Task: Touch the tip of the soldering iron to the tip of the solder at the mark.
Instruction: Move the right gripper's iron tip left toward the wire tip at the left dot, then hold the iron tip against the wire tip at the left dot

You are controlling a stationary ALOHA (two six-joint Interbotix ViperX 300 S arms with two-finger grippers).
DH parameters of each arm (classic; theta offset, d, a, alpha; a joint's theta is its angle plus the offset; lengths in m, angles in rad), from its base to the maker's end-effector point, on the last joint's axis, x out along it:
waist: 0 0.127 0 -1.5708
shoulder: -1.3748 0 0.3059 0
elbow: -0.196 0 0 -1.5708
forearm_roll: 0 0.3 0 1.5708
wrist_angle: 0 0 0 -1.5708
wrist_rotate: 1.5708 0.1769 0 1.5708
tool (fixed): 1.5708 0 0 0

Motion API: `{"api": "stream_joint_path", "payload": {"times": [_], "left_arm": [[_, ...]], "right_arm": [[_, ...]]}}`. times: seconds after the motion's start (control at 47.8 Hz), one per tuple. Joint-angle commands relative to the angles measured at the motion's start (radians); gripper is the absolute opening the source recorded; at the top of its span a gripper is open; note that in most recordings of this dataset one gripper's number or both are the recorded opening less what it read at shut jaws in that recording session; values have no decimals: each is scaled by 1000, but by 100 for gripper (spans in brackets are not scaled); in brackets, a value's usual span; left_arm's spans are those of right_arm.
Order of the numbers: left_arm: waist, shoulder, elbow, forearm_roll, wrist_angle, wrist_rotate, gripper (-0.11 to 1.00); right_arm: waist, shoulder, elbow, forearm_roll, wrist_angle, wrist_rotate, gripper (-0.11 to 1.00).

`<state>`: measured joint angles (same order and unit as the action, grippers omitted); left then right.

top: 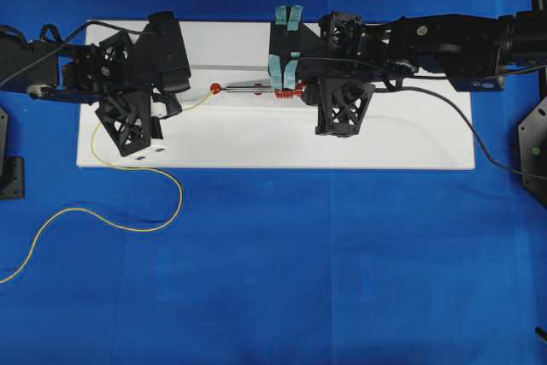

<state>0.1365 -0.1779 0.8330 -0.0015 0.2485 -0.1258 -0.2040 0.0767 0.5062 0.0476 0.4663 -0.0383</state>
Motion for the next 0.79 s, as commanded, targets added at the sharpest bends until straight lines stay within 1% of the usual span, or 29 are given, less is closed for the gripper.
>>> {"api": "stream_joint_path", "payload": {"times": [0.0, 0.439, 0.774], "left_arm": [[2, -9, -17, 2, -6, -2, 3], [2, -9, -17, 2, -6, -2, 3], [0, -8, -18, 2, -6, -2, 3]], "right_arm": [[-2, -11, -28, -8, 9, 5, 6], [-2, 3, -55, -18, 43, 6, 6], [-2, 3, -57, -18, 48, 8, 6]]}}
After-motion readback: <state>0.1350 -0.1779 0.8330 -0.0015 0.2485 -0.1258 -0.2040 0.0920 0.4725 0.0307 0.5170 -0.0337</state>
